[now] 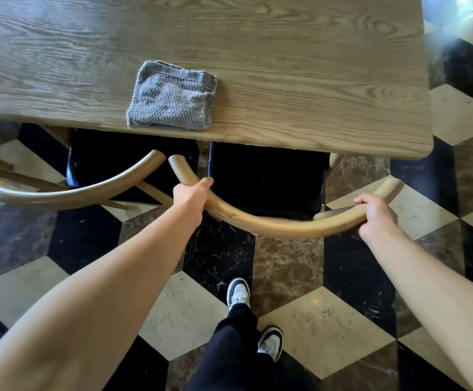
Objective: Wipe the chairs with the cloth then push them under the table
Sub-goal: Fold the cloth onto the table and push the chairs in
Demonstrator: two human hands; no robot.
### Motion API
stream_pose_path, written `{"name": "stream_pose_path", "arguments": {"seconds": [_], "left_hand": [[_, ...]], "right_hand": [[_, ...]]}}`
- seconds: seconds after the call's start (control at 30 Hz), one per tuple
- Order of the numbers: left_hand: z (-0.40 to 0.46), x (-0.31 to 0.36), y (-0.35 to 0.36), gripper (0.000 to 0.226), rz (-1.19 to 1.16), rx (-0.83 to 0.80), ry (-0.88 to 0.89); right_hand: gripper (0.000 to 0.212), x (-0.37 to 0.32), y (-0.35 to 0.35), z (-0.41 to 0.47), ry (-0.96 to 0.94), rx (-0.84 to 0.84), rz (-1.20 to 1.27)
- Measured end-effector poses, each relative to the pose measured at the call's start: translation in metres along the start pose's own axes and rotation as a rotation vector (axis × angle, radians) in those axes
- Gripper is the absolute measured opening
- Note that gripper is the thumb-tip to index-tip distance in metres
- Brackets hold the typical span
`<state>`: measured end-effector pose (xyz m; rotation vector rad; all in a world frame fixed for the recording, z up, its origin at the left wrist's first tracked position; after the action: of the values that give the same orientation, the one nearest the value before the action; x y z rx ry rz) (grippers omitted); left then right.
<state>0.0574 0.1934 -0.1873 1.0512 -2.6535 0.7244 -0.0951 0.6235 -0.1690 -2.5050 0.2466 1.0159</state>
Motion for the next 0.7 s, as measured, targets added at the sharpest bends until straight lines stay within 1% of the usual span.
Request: {"name": "stream_pose_path", "arguments": {"seconds": [0.1, 0.2, 0.27, 0.3, 0.4, 0.5, 0.57, 0.7], "left_hand": [[0.002, 0.002, 0.001, 0.052, 0.008, 0.022, -0.001], [-0.001, 0.002, 0.000, 0.056, 0.037, 0.019, -0.003], [-0.005, 0.005, 0.003, 0.061, 0.066, 0.006, 0.016], [-0.008, 0.005, -0.006, 0.064, 0.070, -0.008, 0.029], [-0.017, 0.001, -0.004, 0.072, 0.187, -0.096, 0.024], [-0.024, -0.009, -0.024, 0.075, 0.165, -0.125, 0.044], [-0.029, -0.021, -0.040, 0.076, 0.145, -0.129, 0.059], [-0.039, -0.045, -0.078, 0.066, 0.079, -0.121, 0.074]], "right_hand": [[0.052, 0.001, 0.002, 0.000, 0.008, 0.012, 0.006], [0.053, 0.002, 0.000, -0.002, -0.003, 0.041, -0.004], [0.058, -0.002, 0.001, -0.004, -0.025, 0.024, 0.029], [0.063, 0.000, 0.006, -0.009, -0.031, -0.006, 0.056], [0.075, 0.006, 0.012, -0.013, -0.021, -0.096, 0.186], [0.072, 0.028, 0.022, -0.036, 0.000, -0.199, 0.227], [0.071, 0.048, 0.031, -0.058, 0.020, -0.279, 0.208], [0.071, 0.087, 0.056, -0.116, 0.035, -0.453, 0.204]]}}
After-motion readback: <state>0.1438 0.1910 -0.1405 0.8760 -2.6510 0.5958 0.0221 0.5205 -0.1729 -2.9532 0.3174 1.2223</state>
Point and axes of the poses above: each hand's wrist, its own z-axis towards the middle knuckle, its own y-axis out of the palm, x = y × z, the point moved 10 cm from there along z, towards the middle knuckle, and after that the axes turned 13 degrees about -y, right-handed, at the moved point
